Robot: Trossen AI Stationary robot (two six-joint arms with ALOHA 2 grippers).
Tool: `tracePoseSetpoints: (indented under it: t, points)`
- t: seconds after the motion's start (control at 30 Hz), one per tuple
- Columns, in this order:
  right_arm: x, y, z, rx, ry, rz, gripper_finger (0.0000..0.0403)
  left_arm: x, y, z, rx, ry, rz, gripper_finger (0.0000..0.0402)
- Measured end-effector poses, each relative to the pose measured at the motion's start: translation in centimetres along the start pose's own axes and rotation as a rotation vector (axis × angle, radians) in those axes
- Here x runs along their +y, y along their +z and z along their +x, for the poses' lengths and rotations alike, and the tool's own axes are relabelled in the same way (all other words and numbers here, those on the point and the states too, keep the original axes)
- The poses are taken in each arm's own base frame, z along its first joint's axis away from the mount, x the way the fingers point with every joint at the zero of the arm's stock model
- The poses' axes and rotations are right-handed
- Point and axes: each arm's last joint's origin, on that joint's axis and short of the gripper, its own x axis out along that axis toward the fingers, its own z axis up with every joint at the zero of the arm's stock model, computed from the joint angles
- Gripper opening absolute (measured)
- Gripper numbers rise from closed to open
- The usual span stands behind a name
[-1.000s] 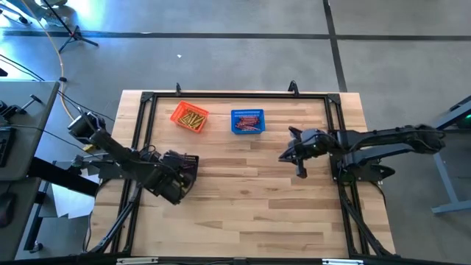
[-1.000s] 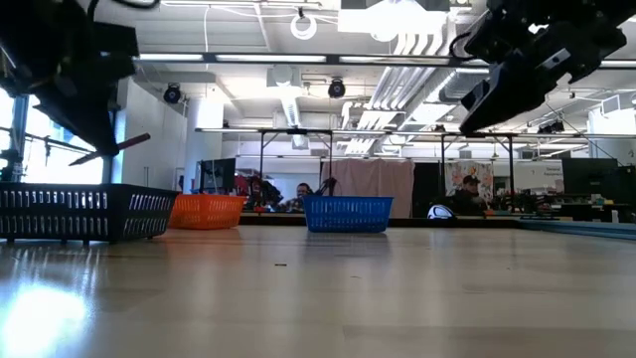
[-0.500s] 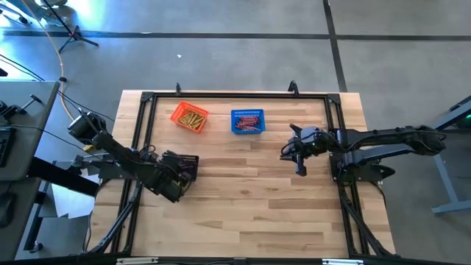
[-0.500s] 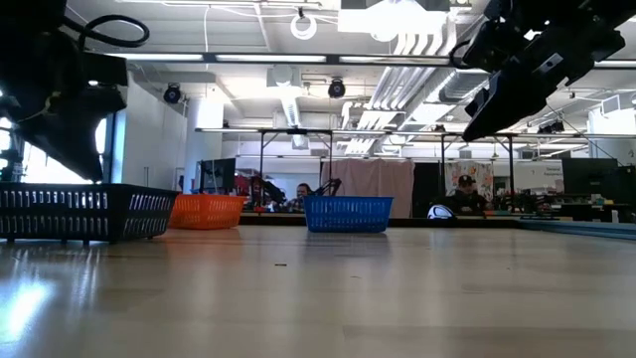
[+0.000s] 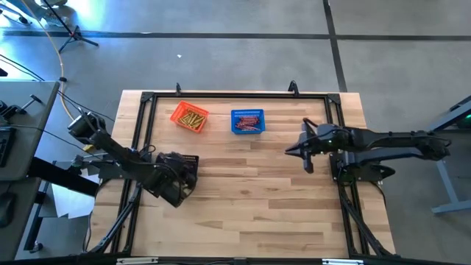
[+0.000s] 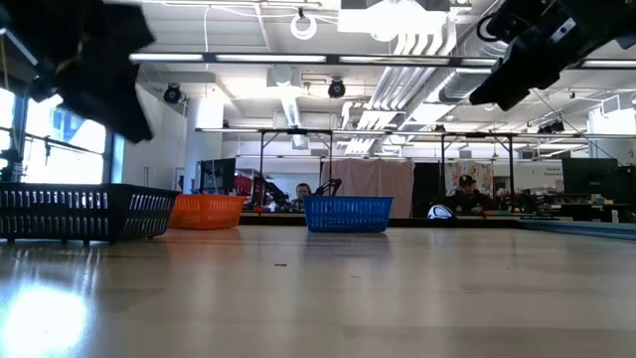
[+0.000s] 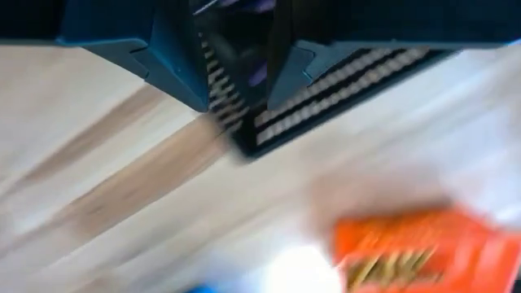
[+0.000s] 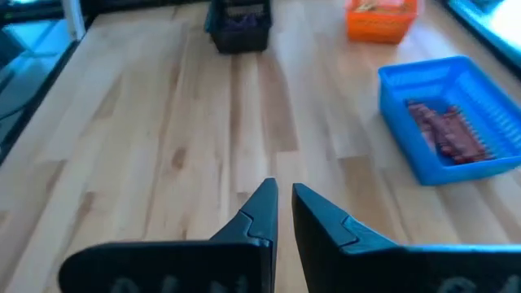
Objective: Sort crayons
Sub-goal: Return to Home Position
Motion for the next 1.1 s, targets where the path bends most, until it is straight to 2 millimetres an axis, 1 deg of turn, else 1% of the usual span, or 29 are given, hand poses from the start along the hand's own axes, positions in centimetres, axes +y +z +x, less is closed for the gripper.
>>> tracePoseSetpoints:
  t: [0.07, 0.2, 0.3, 0.53, 0.67, 0.8, 1.1]
  points:
    - [-0.1, -0.7, -0.5, -0.027, -0.031, 0.006, 0.0026, -0.9, 0.5, -0.7, -0.061, -0.055, 0.02, 0.011]
    - [-0.4, -2.9, -0.9, -0.091, -0.075, 0.049, 0.0026, -2.4, 1.5, -2.1, -0.17, -0.143, 0.056, 0.0111]
    - [-0.4, -4.2, -1.0, -0.18, -0.064, 0.08, 0.0026, -3.4, 2.2, -3.1, -0.23, -0.193, 0.074, 0.011]
    - [-0.6, -6.7, -1.0, -0.38, -0.054, 0.074, 0.0026, -5.3, 3.7, -4.8, -0.331, -0.276, 0.111, 0.0106]
    - [-0.7, -7.6, -0.8, -0.484, -0.043, 0.07, 0.0026, -6.1, 4.4, -5.6, -0.372, -0.303, 0.146, 0.0106]
    - [-0.7, -8.1, -0.8, -0.531, -0.04, 0.06, 0.0026, -6.5, 4.8, -6.0, -0.398, -0.323, 0.178, 0.0106]
    - [-1.0, -8.7, -0.5, -0.503, -0.097, 0.091, 0.0026, -6.7, 4.9, -6.1, -0.406, -0.328, 0.193, 0.0106]
